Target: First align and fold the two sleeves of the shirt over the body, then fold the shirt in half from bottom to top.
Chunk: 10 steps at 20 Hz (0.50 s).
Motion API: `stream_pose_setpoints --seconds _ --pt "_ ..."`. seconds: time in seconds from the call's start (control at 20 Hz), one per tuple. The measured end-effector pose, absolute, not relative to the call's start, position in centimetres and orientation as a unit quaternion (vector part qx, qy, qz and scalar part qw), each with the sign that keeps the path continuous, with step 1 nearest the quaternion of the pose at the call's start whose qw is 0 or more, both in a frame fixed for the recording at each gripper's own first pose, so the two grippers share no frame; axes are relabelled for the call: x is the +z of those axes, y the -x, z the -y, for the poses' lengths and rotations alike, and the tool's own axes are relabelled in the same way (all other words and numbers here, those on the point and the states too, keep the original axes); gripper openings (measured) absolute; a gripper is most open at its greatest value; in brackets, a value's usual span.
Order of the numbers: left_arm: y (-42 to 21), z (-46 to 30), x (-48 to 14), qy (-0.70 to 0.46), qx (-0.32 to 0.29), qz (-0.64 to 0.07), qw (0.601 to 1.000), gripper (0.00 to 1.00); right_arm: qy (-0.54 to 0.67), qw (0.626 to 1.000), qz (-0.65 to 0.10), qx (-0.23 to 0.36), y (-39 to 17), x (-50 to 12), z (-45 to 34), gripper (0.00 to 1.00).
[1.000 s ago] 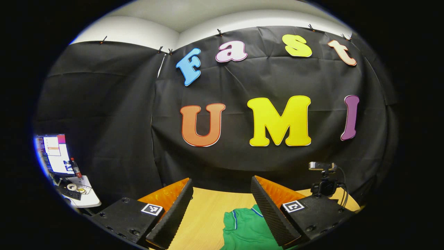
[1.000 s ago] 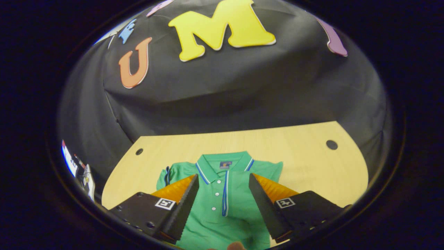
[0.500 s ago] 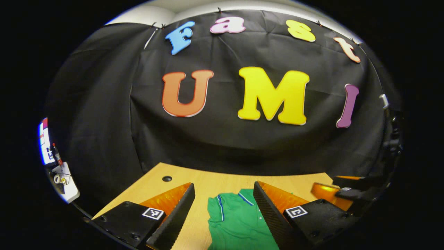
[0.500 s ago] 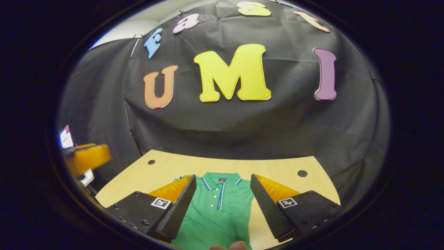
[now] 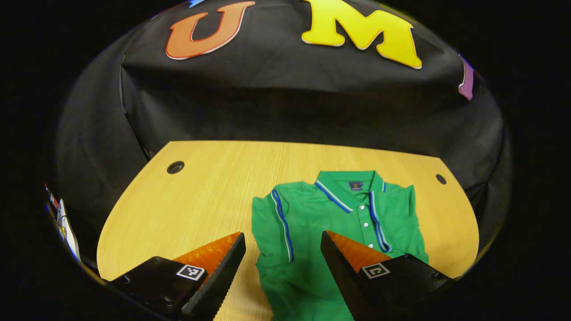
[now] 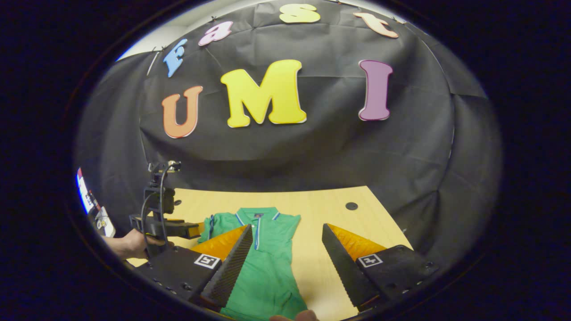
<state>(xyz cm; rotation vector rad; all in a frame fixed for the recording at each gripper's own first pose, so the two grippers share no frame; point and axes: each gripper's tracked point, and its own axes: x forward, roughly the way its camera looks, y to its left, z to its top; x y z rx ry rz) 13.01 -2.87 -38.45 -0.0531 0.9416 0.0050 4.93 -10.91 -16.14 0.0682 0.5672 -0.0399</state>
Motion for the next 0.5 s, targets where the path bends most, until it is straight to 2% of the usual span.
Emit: stream_pose_setpoints --seconds 0.15,0.2,0.25,0.4,0.45,0.5 --pt "-13.6 2.6 -42.5 0.019 -0.003 -0.489 0.872 1.00 -0.036 0.954 -0.294 -0.038 -4.6 -17.0 12.1 0.96" --pt "-13.7 2.2 -43.6 0.013 -0.001 -0.500 0.866 1.00 -0.037 0.953 -0.299 -0.039 -4.6 -17.3 12.2 0.92" --pt "-14.0 2.2 -44.5 0.010 -0.003 -0.505 0.863 1.00 -0.035 0.952 -0.303 -0.039 -4.5 -17.5 12.1 0.96" --pt "-14.2 1.7 -46.2 0.003 -0.002 -0.522 0.853 1.00 -0.034 0.950 -0.310 -0.036 -4.7 -17.9 11.5 0.96" --pt "-14.1 1.8 -46.4 0.009 -0.004 -0.526 0.851 0.98 -0.038 0.948 -0.313 -0.035 -4.7 -18.1 11.3 0.96" --pt "-14.5 2.0 -46.5 0.015 -0.014 -0.523 0.852 0.90 -0.042 0.947 -0.316 -0.034 -4.8 -18.3 11.0 0.96"
